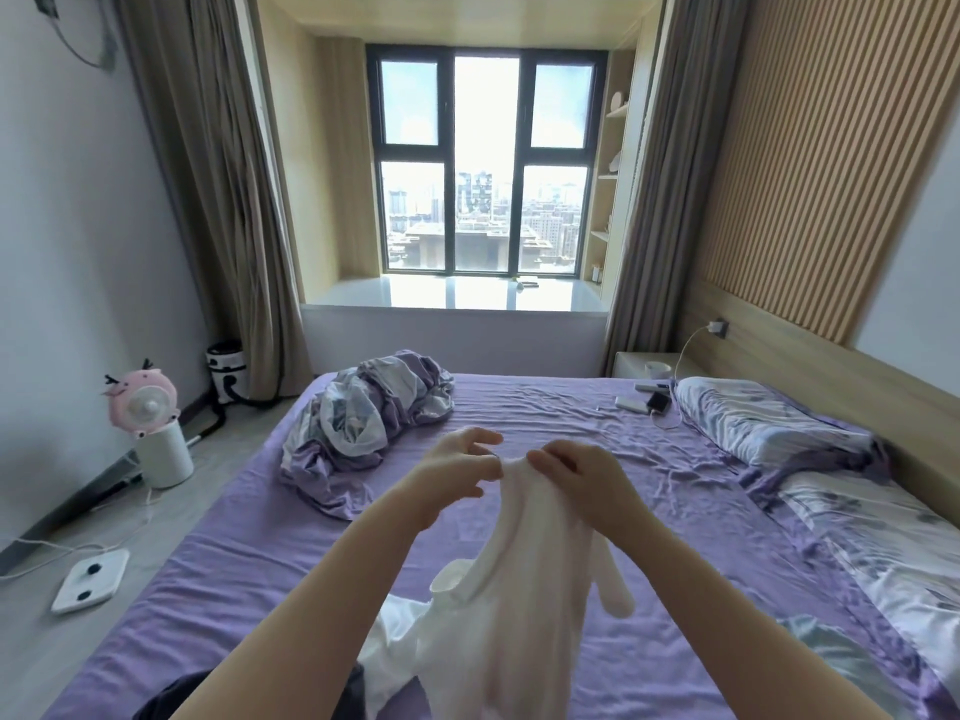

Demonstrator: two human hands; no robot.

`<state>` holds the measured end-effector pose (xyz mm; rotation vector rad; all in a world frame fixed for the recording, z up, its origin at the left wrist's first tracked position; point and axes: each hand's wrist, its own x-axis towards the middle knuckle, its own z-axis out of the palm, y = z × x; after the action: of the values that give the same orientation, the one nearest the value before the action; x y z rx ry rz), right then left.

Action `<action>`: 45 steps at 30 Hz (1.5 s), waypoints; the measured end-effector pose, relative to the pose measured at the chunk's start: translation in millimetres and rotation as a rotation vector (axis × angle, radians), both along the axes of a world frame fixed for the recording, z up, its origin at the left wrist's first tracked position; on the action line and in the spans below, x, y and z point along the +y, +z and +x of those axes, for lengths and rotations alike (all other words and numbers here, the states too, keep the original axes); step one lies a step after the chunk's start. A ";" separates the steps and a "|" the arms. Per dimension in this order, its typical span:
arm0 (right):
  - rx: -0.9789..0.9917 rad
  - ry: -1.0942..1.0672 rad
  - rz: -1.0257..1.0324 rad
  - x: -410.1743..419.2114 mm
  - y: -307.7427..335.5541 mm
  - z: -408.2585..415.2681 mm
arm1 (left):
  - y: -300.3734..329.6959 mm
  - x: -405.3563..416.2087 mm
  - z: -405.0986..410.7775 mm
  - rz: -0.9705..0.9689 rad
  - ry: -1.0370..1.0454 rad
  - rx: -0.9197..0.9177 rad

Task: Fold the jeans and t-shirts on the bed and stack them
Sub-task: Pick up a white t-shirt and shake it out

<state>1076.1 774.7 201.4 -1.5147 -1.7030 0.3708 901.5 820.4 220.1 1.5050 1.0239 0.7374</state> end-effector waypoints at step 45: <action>0.572 0.011 -0.275 -7.8 -14.1 51.0 | 52.1 37.1 -36.5 0.535 0.055 0.339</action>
<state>1127.0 766.9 187.3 -1.4068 -1.2394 0.9745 865.0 857.5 272.1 2.1234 1.1794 0.8570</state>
